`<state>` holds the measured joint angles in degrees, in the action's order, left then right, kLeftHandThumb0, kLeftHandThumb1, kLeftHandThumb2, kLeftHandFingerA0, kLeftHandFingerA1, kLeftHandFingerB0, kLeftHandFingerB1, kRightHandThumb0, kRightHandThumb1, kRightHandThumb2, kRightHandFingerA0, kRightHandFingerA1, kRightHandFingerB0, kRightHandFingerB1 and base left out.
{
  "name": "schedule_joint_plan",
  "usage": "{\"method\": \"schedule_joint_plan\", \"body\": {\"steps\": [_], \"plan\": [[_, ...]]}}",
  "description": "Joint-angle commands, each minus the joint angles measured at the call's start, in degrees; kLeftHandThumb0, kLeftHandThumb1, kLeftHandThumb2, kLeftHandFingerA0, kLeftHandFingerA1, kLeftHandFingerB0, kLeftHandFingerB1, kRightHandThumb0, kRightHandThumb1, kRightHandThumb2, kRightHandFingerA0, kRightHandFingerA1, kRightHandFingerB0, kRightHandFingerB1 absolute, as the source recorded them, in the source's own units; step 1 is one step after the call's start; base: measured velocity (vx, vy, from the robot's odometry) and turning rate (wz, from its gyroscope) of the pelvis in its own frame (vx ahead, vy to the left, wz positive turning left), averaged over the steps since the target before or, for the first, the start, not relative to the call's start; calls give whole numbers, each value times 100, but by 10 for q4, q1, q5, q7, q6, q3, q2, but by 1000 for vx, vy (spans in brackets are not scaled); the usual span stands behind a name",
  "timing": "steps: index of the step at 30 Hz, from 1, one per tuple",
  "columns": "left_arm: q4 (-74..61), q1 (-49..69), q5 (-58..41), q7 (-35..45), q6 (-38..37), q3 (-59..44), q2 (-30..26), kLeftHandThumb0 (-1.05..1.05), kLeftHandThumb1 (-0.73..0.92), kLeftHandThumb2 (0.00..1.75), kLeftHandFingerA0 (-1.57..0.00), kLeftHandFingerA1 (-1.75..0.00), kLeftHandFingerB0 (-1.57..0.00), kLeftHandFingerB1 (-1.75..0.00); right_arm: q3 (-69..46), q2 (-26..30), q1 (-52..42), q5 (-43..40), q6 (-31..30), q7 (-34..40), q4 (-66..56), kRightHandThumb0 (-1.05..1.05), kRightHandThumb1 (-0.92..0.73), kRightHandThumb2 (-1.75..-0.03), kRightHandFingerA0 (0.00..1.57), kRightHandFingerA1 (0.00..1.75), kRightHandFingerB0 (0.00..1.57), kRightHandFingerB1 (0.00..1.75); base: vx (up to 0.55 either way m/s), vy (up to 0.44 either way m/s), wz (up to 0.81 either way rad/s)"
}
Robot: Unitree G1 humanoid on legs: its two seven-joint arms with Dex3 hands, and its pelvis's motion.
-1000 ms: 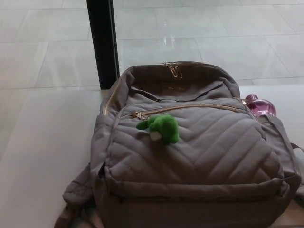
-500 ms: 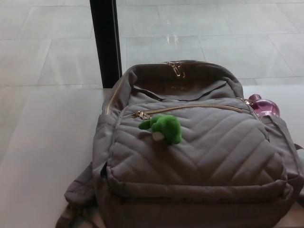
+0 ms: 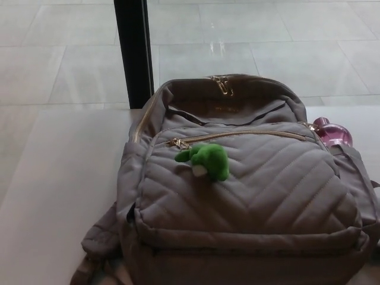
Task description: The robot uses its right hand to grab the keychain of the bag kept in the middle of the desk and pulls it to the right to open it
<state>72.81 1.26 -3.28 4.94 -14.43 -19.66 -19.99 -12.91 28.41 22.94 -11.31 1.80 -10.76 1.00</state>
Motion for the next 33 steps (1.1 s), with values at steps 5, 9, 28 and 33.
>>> {"method": "schedule_joint_plan", "body": {"steps": [5,9,28,33], "plan": [[-2,10,3,-6,-26,11,-5,-56,60,59,-66,-46,-59,-40,191,-32,133,73,-230,-21,-147,-79,-61,-59,59,62,43,36,0,0,0],[-5,13,-4,-3,-21,6,-3,-54,60,59,-67,-47,-60,-41,212,-27,141,93,-223,-29,-130,-77,-64,-59,58,65,44,38,0,0,0],[7,4,-6,-5,-18,16,-9,-51,61,59,-66,-47,-61,-41,320,-32,111,202,-274,-26,-202,-69,-65,-60,63,60,56,40,0,0,0],[-9,13,2,-10,-29,29,-11,-55,62,60,-69,-48,-60,-41,340,-43,96,229,-257,-22,-190,-67,-52,-93,60,70,53,57,0,0,0]]}}
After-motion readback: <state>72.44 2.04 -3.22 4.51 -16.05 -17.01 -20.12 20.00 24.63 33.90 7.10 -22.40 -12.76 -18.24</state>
